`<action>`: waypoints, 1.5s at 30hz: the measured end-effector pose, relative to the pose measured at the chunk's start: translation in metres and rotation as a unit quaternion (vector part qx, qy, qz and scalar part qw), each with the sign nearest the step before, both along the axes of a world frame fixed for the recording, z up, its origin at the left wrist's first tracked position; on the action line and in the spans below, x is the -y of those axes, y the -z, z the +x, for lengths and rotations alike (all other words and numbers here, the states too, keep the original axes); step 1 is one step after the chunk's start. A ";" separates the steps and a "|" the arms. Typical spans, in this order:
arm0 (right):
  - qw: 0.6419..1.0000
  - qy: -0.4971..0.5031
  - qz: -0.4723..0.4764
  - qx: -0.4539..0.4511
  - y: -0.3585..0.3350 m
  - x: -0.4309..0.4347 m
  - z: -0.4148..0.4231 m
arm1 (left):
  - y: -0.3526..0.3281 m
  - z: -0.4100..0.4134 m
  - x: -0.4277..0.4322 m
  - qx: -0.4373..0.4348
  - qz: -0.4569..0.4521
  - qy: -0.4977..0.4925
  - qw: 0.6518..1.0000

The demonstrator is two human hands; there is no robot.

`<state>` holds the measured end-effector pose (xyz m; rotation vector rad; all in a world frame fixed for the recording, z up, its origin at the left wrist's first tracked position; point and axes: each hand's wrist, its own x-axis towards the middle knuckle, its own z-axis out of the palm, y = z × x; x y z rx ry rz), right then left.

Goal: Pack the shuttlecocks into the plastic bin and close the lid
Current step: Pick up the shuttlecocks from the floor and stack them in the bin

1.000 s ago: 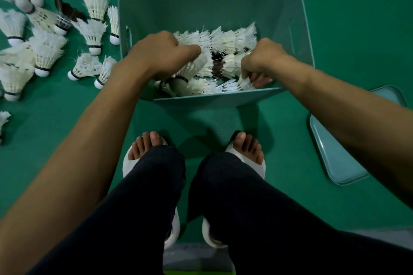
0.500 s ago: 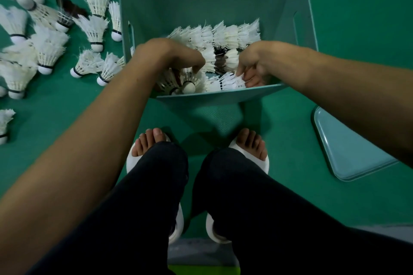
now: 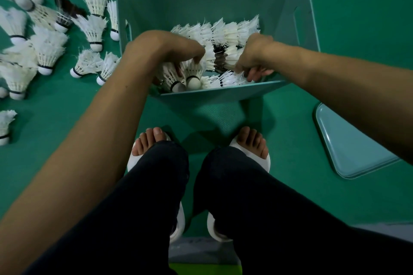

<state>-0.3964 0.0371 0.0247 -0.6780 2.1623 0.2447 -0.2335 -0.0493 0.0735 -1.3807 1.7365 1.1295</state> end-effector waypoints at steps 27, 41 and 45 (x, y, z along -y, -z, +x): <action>0.957 -0.155 -0.145 -0.199 -0.073 -0.013 -0.014 | 0.031 -0.006 -0.012 -0.263 -0.076 -0.026 0.961; 0.971 0.192 -0.002 0.140 0.003 -0.005 -0.017 | 0.039 -0.008 -0.008 -0.298 -0.185 0.044 0.935; 0.981 0.149 0.042 0.118 0.009 -0.009 -0.015 | 0.037 -0.011 -0.012 -0.334 -0.181 0.046 0.924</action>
